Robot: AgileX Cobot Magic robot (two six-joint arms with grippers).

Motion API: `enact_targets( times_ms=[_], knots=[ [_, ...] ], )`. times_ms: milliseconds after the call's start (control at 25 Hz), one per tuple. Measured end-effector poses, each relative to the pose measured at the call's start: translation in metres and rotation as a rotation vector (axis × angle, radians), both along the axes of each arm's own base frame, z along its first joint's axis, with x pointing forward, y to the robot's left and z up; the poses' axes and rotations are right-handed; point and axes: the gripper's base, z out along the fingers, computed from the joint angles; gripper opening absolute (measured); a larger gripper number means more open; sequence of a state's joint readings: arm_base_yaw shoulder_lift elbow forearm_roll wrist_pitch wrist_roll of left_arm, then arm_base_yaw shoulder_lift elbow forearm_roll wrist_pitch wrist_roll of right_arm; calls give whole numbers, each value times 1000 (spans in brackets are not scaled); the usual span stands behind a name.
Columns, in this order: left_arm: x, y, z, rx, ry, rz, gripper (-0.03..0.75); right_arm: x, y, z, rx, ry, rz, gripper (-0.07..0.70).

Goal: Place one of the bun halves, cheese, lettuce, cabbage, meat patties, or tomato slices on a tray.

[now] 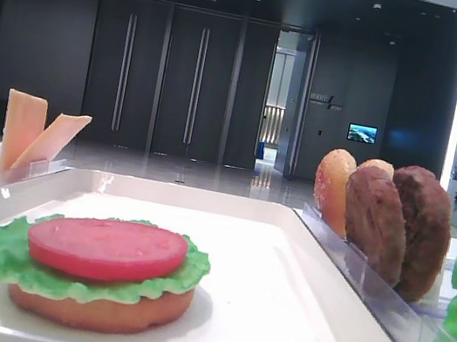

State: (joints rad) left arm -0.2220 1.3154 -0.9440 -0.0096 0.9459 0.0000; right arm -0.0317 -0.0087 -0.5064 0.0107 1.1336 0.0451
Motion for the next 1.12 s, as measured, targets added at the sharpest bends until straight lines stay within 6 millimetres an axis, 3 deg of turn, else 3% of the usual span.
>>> enact_targets(
  times_ms=[240, 440, 600, 880, 1120],
  knots=[
    [-17, 42, 9, 199, 102, 151, 692, 0, 0, 0, 0, 0, 0, 591],
    [-35, 49, 22, 219, 86, 203, 692, 0, 0, 0, 0, 0, 0, 591],
    [-74, 50, 22, 162, 60, 210, 692, 0, 0, 0, 0, 0, 0, 591],
    [-148, 51, -1, 66, -18, 180, 692, 0, 0, 0, 0, 0, 0, 591],
    [-181, 53, -11, 28, -183, 126, 692, 0, 0, 0, 0, 0, 0, 591]
  ],
)
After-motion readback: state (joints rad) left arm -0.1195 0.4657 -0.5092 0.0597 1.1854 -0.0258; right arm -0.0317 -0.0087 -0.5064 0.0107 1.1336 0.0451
